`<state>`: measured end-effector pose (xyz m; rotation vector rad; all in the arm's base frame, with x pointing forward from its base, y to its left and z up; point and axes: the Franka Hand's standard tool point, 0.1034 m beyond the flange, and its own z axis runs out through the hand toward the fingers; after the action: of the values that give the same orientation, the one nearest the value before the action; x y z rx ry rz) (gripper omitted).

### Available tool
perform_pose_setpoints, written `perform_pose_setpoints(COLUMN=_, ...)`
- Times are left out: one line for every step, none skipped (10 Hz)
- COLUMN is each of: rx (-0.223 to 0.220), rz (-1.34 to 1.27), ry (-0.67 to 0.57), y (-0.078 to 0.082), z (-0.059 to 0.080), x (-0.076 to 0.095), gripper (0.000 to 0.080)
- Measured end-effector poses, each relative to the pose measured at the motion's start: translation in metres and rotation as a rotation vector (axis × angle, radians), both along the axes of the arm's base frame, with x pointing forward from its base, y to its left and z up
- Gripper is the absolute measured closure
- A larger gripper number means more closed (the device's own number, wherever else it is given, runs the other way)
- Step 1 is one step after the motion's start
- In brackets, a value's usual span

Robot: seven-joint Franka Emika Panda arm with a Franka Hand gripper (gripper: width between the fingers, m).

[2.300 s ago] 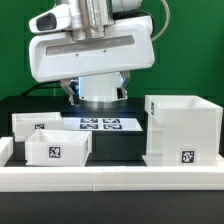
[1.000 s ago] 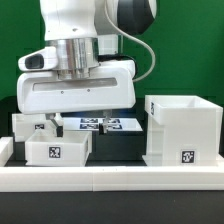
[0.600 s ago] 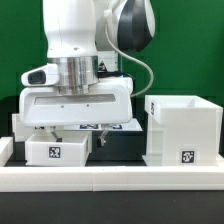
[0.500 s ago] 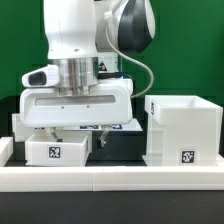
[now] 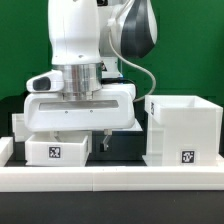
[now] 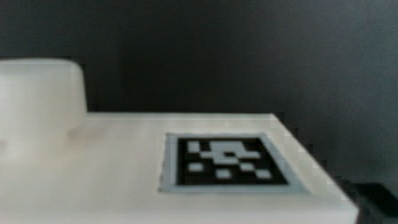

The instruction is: Assemble drawer

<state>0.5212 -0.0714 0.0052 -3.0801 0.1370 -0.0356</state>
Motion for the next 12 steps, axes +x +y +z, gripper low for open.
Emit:
perform_pose_setpoints(rx=0.0, rz=0.001, ry=0.0, y=0.0008, z=0.0, x=0.0001, gripper=0.0264)
perform_pose_setpoints(rx=0.0, rz=0.002, ry=0.0, y=0.0009, z=0.0, x=0.0, gripper=0.0264)
perform_pose_setpoints(rx=0.0, rz=0.002, ry=0.0, y=0.0005, z=0.0002, x=0.0, gripper=0.0449)
perform_pose_setpoints(rx=0.0, rz=0.0, ry=-0.001, y=-0.0003, z=0.0009, x=0.0003, gripper=0.0582)
perform_pose_setpoints(rx=0.0, rz=0.001, ry=0.0, y=-0.0001, z=0.0004, x=0.0001, gripper=0.0582)
perform_pose_setpoints(rx=0.0, rz=0.001, ry=-0.001, y=-0.0002, z=0.0005, x=0.0003, gripper=0.0741)
perform_pose_setpoints(rx=-0.001, rz=0.001, ry=-0.002, y=-0.0003, z=0.001, x=0.0012, gripper=0.0758)
perform_pose_setpoints(rx=-0.001, rz=0.001, ry=-0.003, y=-0.0003, z=0.0011, x=0.0012, gripper=0.0758)
perform_pose_setpoints(rx=-0.001, rz=0.001, ry=-0.003, y=-0.0003, z=0.0011, x=0.0012, gripper=0.0758)
perform_pose_setpoints(rx=-0.001, rz=0.001, ry=-0.003, y=-0.0003, z=0.0011, x=0.0012, gripper=0.0758)
perform_pose_setpoints(rx=-0.001, rz=0.009, ry=-0.003, y=-0.0005, z=0.002, x=0.0014, gripper=0.0758)
perform_pose_setpoints(rx=0.003, rz=0.065, ry=0.0, y=0.0, z=0.0079, x=0.0014, gripper=0.0758)
